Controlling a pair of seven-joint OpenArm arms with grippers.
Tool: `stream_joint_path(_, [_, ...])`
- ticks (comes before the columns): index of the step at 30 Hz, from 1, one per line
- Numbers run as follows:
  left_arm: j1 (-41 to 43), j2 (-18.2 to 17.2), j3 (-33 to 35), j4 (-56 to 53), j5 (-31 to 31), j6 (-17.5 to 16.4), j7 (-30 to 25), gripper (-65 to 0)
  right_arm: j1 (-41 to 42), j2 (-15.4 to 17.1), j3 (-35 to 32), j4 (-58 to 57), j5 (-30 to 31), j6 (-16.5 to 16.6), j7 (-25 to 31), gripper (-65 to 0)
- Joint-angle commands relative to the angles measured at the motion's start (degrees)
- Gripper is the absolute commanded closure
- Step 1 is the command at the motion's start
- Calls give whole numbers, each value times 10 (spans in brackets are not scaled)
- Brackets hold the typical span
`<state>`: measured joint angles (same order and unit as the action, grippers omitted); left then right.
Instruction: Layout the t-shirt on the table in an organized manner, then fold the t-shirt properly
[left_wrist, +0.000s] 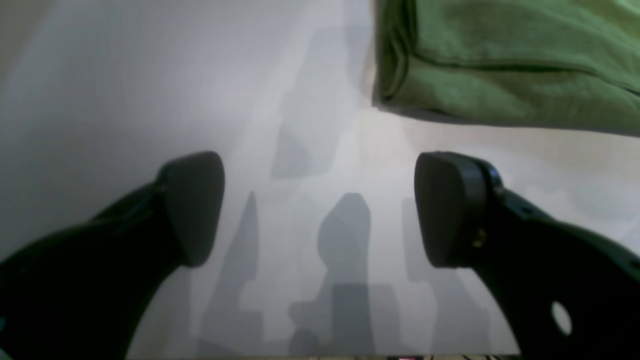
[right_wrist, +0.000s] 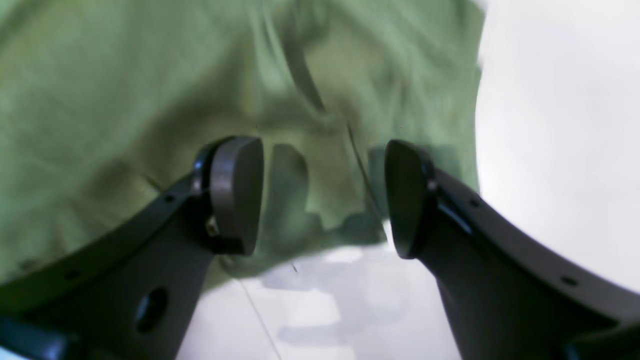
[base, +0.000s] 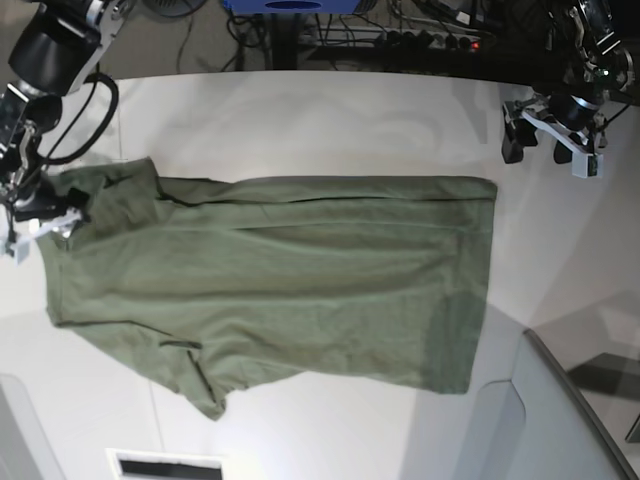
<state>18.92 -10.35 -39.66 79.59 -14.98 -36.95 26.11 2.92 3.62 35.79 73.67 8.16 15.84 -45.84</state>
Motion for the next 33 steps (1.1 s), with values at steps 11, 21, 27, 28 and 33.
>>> stream_joint_path(11, [0, -8, -2, 9, -8, -3, -14, -578, -4, 10, 2, 7, 5, 1, 11, -350])
stream_joint_path(21, [1, -8, -2, 9, -5, -3, -14, -578, -8, 11, 2, -23, 5, 1, 30, -350])
stream_joint_path(27, [0, -8, -2, 9, -5, -3, -14, -578, -8, 11, 2, -23, 5, 1, 30, -236])
stream_joint_path(28, [0, -8, -2, 9, -5, -3, -14, -578, -8, 11, 2, -23, 5, 1, 30, -156])
stream_joint_path(33, [0, -8, -2, 9, -5, -3, -14, -578, -4, 11, -1, -23, 5, 1, 21, -5])
